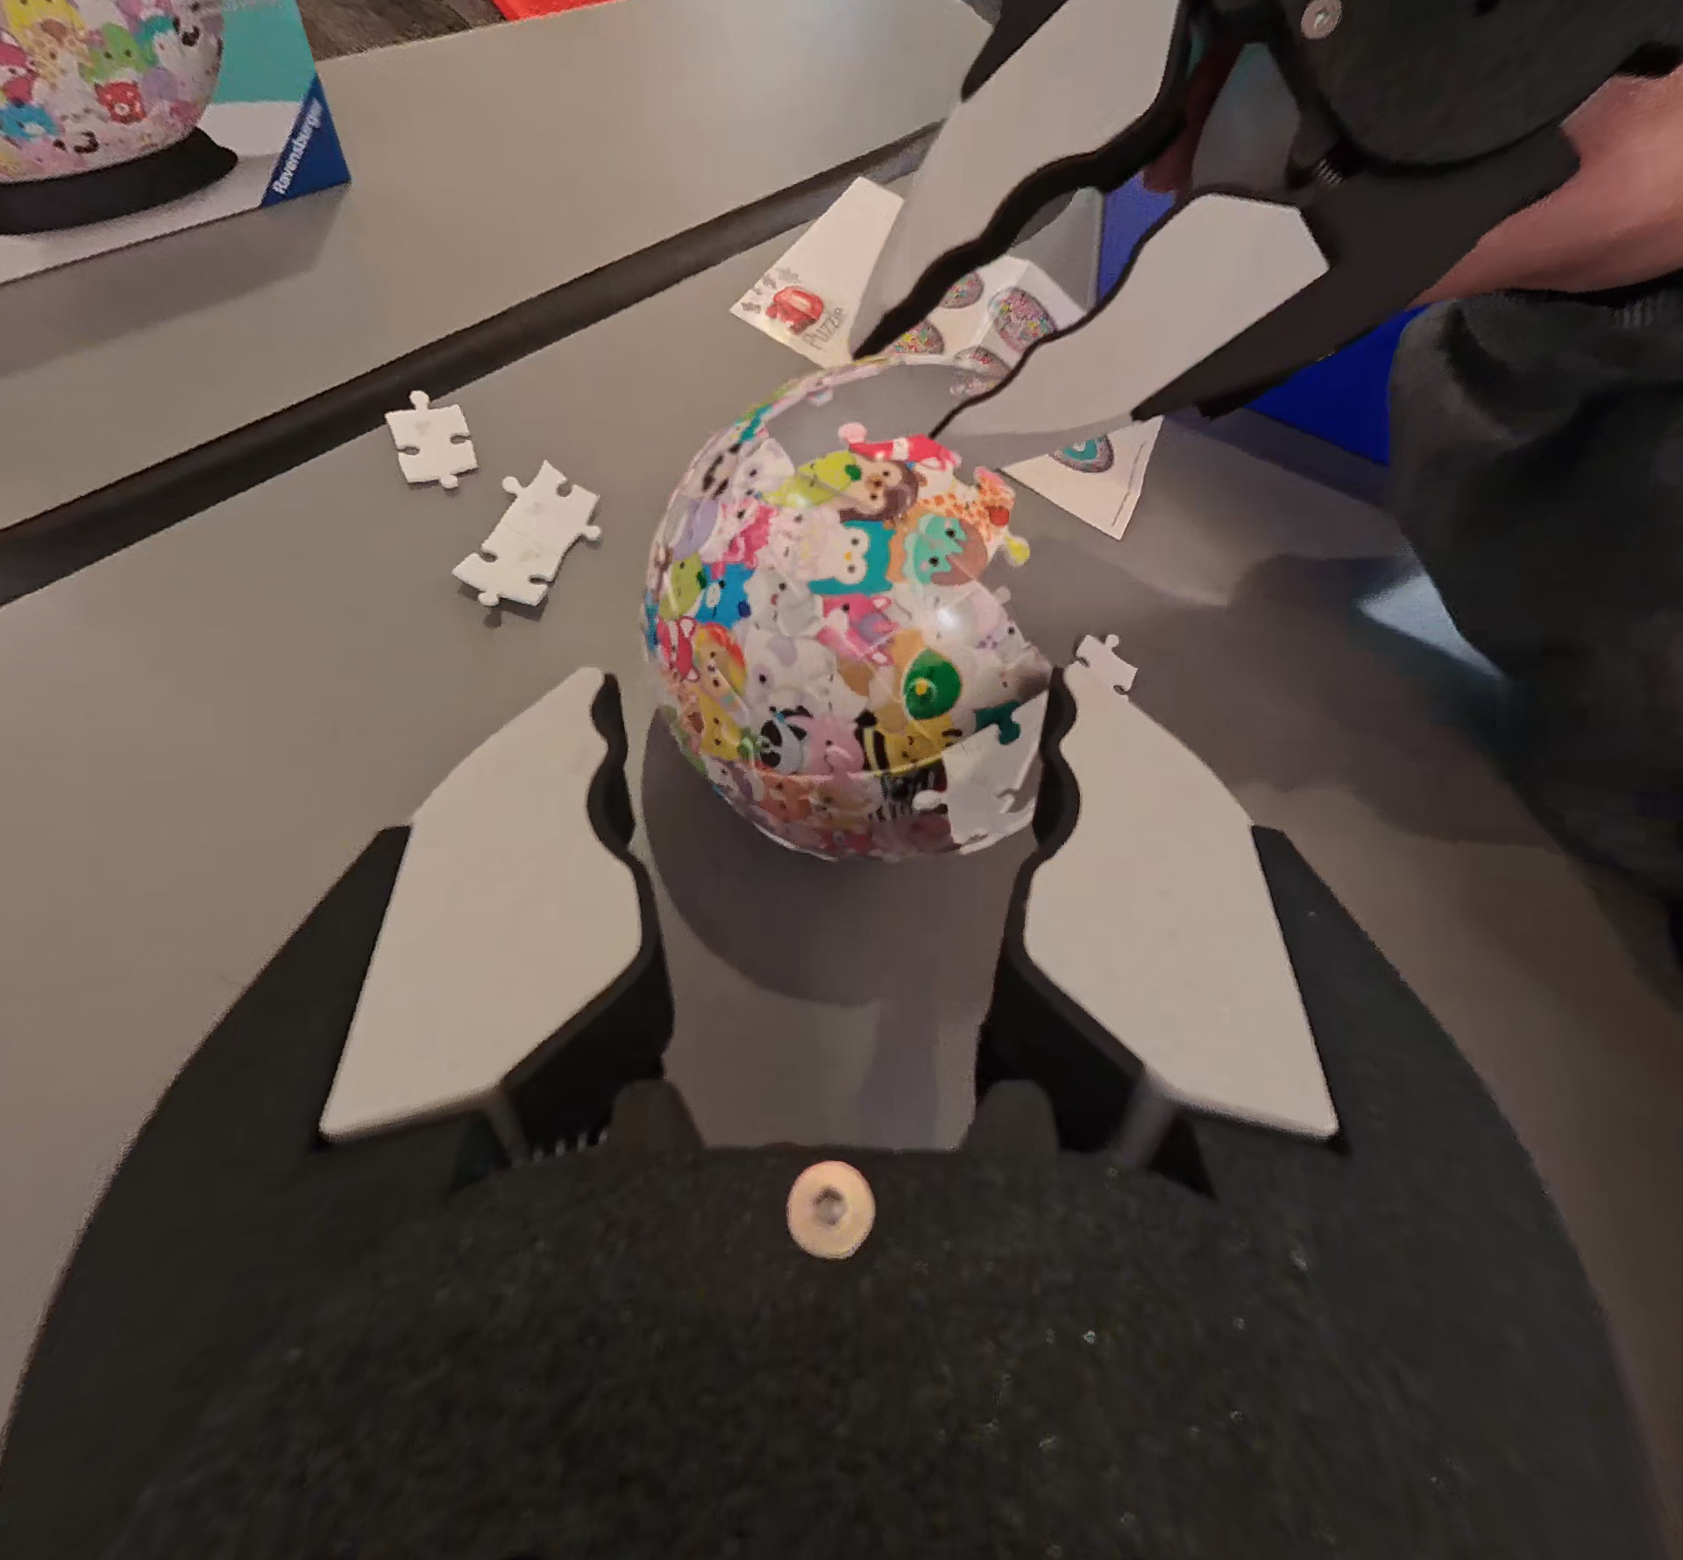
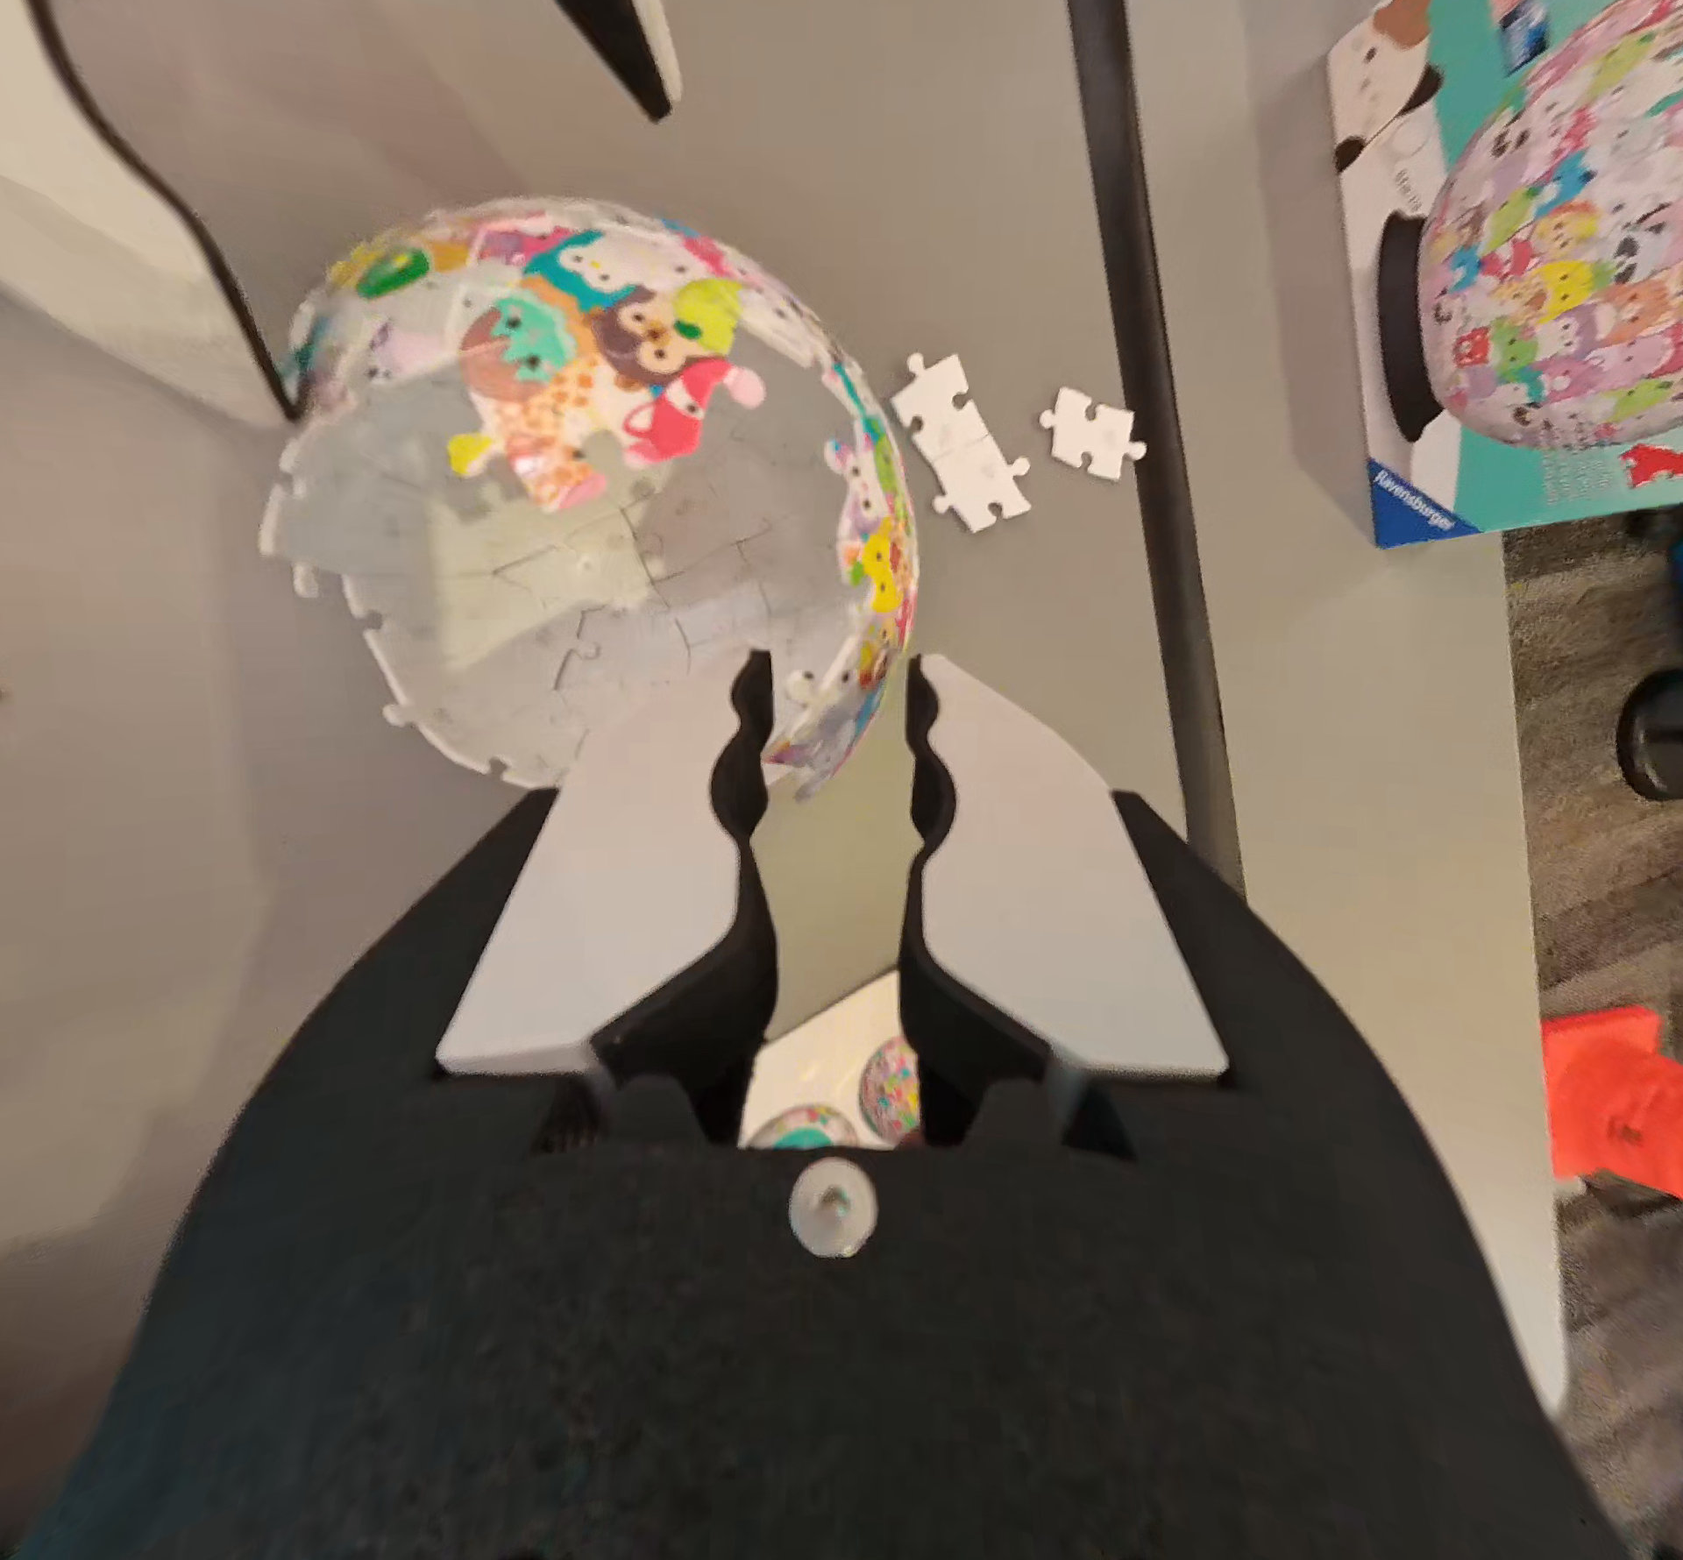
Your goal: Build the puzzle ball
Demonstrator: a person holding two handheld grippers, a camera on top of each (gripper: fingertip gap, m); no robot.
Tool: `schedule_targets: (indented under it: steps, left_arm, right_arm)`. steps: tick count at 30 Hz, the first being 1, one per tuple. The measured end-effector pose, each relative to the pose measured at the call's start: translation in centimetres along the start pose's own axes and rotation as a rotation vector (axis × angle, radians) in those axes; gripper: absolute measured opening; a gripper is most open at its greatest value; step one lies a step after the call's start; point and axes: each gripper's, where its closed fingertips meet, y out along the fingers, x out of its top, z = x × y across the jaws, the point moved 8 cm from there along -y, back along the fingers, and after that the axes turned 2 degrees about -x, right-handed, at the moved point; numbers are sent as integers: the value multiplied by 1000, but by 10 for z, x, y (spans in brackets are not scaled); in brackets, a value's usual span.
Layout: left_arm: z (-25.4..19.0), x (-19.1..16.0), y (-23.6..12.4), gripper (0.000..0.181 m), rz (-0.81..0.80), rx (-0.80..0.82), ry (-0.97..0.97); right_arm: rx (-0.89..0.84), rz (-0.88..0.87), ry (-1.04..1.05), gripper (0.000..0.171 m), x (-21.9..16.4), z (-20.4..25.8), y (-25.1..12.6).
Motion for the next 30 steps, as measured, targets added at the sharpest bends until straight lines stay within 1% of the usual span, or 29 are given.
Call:
schedule_targets:
  steps: [3, 6, 11, 14, 16, 18, 20, 22, 24, 25, 26, 28, 29, 30]
  left_arm:
    - [11, 3, -2, 87, 4, -28, -26]
    - [19, 6, -2, 85, 9, -72, -50]
    - [30, 15, 0, 82, 21, -146, -97]
    - [29, 20, -2, 82, 26, -203, -99]
    - [25, 19, -9, 81, 8, -224, -78]
    - [25, 14, -16, 80, -6, -204, -49]
    - [20, 8, -25, 82, -36, -191, -34]
    - [5, 3, -31, 82, -94, -204, -25]
    - [-7, -4, -29, 84, -97, -138, 2]
    - [-11, -8, -27, 87, -89, -91, 24]
    - [-15, -11, -24, 90, -81, -57, 41]
    - [-22, -19, -15, 96, -59, -66, 38]
    - [-24, -23, -11, 98, -55, -92, 13]
    - [-24, -27, -7, 102, -61, -113, -17]
  right_arm:
    - [15, 79, -36, 25, 6, -3, -1]
    - [65, 155, -46, 25, 11, -7, 1]
    - [246, 313, 1, 26, 24, -20, 8]
    - [319, 349, 11, 32, 30, -22, 10]
    - [277, 276, -11, 32, 25, -18, 2]
    - [198, 168, -23, 33, 14, -11, -11]
    - [84, 12, -9, 38, -2, -2, -27]
    - [-46, -160, 83, 41, -26, 5, -36]
    - [-135, -292, 135, 64, -49, 13, -34]
    - [-170, -341, 145, 66, -60, 17, -31]
    - [-170, -397, 128, 67, -69, 23, -27]
    - [-103, -483, 62, 79, -80, 35, -17]
    - [-55, -482, 29, 83, -86, 39, -9]
    - [-11, -440, -10, 90, -90, 43, 1]
